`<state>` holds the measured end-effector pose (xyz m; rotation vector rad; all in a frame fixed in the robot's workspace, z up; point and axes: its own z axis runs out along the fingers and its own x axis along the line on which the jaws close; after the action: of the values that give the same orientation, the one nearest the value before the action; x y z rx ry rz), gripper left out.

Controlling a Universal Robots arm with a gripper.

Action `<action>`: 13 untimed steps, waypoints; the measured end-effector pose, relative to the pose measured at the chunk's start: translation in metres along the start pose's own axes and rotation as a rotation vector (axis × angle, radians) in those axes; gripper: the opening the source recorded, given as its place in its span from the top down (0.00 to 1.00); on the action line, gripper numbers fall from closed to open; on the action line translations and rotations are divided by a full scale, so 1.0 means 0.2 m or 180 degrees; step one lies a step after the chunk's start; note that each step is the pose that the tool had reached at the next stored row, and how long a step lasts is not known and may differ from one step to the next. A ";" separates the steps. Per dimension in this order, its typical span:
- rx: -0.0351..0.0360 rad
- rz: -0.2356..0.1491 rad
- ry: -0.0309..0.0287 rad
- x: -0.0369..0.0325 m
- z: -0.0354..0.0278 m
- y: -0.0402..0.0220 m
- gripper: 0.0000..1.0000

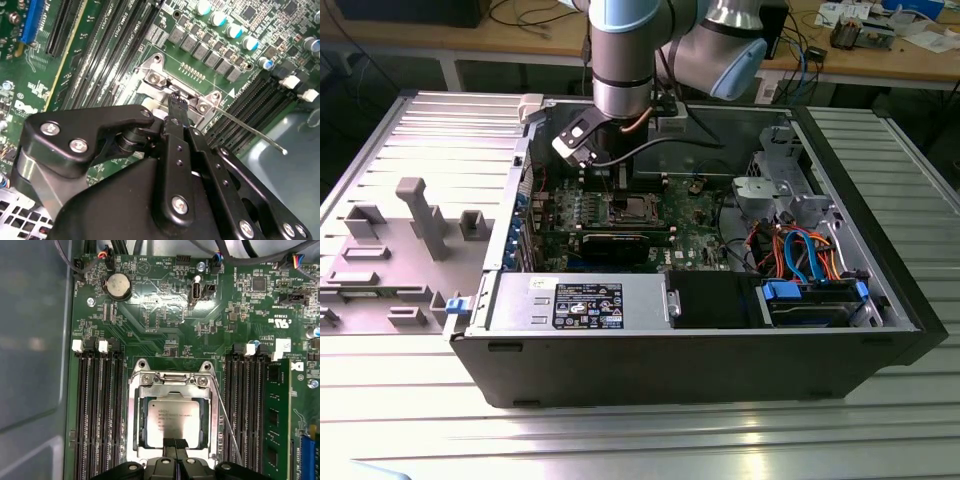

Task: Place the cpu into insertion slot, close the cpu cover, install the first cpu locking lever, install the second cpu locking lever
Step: 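Close the cpu cover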

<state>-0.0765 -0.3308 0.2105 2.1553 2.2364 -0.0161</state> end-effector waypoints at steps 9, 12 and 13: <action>-0.0006 0.0000 -0.0001 -0.004 0.002 0.114 0.89; -0.0006 0.0000 -0.0001 -0.004 0.002 0.115 0.89; -0.0006 0.0000 -0.0001 -0.004 0.002 0.115 0.89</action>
<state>-0.0535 -0.3308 0.2105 2.1543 2.2353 -0.0143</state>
